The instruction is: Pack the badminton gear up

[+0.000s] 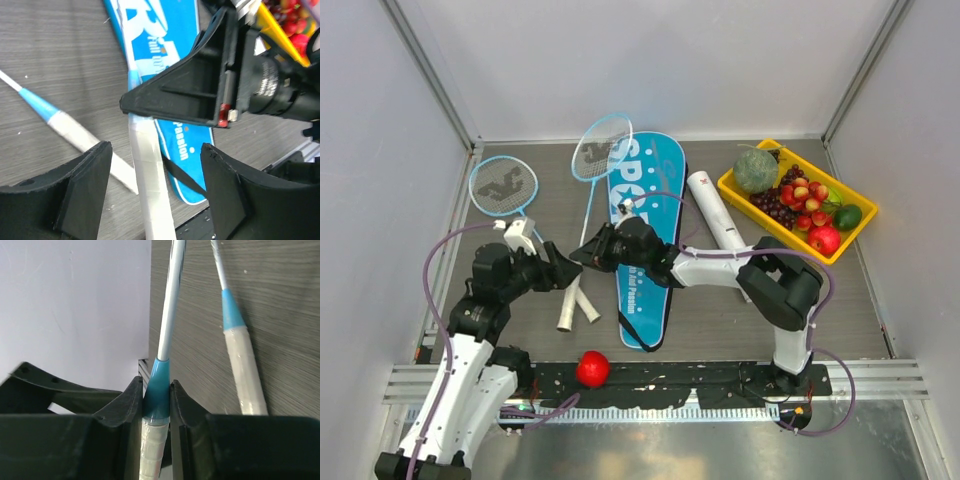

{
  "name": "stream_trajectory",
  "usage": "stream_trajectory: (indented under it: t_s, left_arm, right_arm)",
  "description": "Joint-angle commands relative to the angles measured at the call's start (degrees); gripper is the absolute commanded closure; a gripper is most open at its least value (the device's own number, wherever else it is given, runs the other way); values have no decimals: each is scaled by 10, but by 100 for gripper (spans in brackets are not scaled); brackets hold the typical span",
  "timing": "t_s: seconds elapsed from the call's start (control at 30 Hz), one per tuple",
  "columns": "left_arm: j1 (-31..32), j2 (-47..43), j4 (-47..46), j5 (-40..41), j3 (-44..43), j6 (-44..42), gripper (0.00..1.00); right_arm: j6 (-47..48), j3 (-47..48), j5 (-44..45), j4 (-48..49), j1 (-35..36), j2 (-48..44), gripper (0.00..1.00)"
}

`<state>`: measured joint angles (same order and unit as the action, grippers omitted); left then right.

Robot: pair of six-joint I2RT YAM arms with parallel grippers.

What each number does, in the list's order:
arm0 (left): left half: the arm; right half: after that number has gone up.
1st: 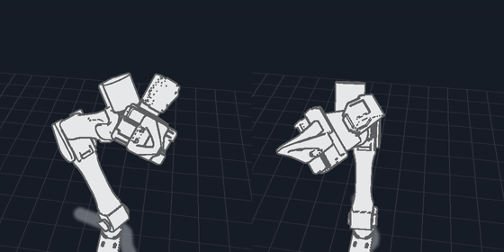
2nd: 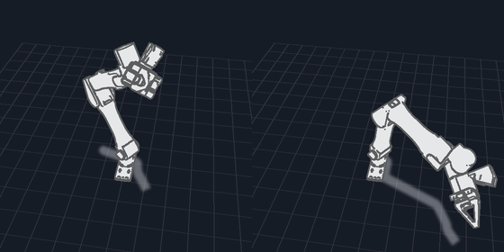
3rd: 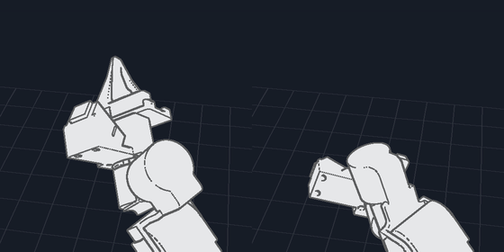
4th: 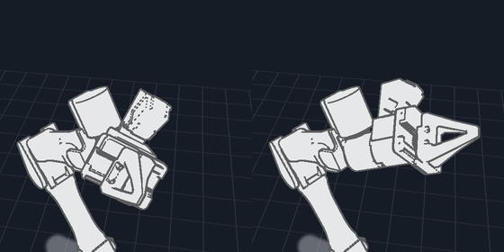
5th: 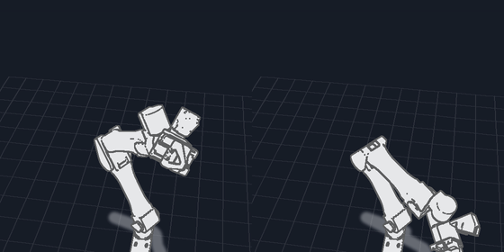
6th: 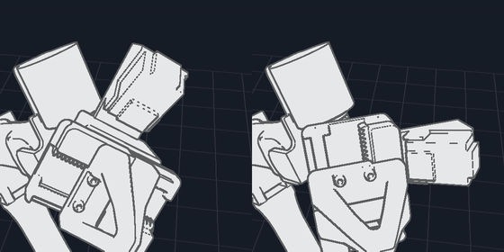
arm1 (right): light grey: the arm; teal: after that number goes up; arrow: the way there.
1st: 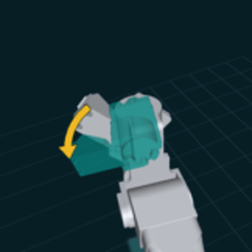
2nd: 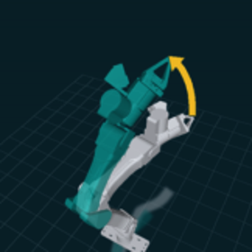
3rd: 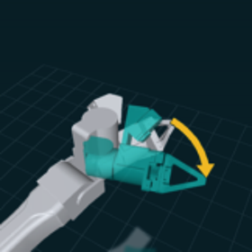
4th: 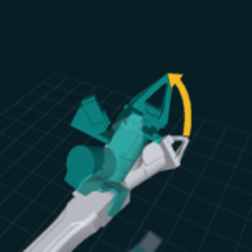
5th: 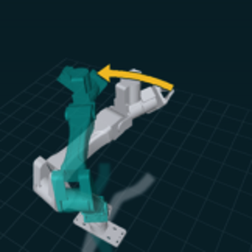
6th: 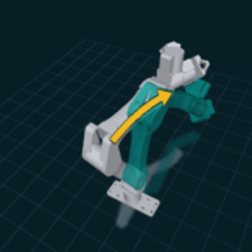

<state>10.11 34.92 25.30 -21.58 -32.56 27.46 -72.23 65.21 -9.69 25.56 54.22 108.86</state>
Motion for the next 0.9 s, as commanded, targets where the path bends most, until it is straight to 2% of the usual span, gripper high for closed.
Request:
stream_trajectory:
  t_s: [0.0, 0.1, 0.23, 0.43, 0.5, 0.57, 0.67, 0.77, 0.87]
  left_arm:
    - [3, -35, -16, -23, -51, -16, 22]
    - [3, -44, 11, -11, -86, -22, 15]
    - [3, -15, 85, -42, -158, -67, 13]
    - [4, 21, 130, -30, -197, -90, 18]
    - [19, 26, 130, 4, -197, -84, 21]
    - [56, 37, 130, 63, -199, -79, 22]
    - [143, 72, 128, 152, -212, -64, 25]
    - [222, 123, 106, 210, -224, -29, 32]
    - [307, 194, 88, 304, -233, 3, 38]
  right_arm:
    - [43, -46, 20, 97, -8, -72, 95]
    - [52, -91, 8, 154, -19, -93, 95]
    - [86, -133, -9, 165, -35, -143, 95]
    - [156, -207, -4, 73, -73, -286, 95]
    - [179, -239, -3, 41, -90, -346, 95]
    - [205, -266, 4, -4, -106, -410, 95]
    - [264, -286, 30, -106, -111, -518, 95]
    - [294, -307, 39, -191, -113, -621, 95]
    - [320, -331, 70, -274, -112, -713, 95]
